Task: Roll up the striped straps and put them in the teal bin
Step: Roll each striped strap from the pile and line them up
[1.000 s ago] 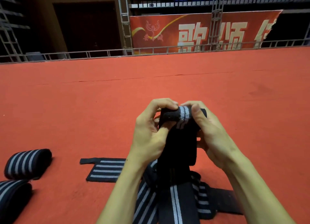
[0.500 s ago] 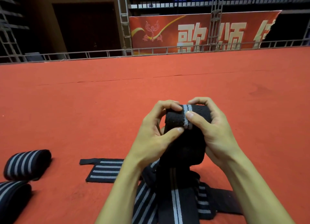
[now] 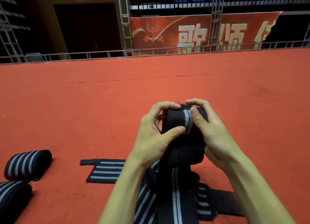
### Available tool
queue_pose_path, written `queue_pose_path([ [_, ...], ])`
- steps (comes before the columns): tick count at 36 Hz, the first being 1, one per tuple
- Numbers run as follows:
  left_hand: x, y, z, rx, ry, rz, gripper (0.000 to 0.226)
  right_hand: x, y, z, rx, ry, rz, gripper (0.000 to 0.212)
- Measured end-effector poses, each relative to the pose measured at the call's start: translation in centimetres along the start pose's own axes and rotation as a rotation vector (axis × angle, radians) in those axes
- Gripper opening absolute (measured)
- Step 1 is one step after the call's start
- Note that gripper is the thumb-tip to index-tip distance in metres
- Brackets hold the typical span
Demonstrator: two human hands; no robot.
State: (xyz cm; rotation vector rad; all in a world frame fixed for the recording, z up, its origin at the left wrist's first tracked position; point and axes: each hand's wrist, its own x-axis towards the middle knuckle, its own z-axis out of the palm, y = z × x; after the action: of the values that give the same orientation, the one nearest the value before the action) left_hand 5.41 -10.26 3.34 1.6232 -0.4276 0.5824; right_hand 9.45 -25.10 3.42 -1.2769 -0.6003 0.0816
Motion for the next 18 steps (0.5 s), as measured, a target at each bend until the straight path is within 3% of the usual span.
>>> queue_pose_path([
  [3, -0.04, -0.33, 0.07, -0.039, -0.012, -0.013, 0.041, 0.02, 0.01, 0.04, -0.049, 0.031, -0.06, 0.022],
  [10, -0.13, -0.14, 0.55, -0.261, -0.086, -0.236, 0.048, -0.09, 0.21, 0.0, -0.15, 0.059, -0.177, 0.033],
  [13, -0.07, 0.11, 0.73, -0.183, -0.065, -0.269, 0.031, -0.02, 0.58, 0.17, -0.176, 0.071, -0.218, 0.035],
  [18, -0.27, 0.01, 0.78, -0.106, -0.071, -0.24, 0.021, -0.15, 0.71, 0.24, -0.245, -0.042, -0.193, 0.04],
])
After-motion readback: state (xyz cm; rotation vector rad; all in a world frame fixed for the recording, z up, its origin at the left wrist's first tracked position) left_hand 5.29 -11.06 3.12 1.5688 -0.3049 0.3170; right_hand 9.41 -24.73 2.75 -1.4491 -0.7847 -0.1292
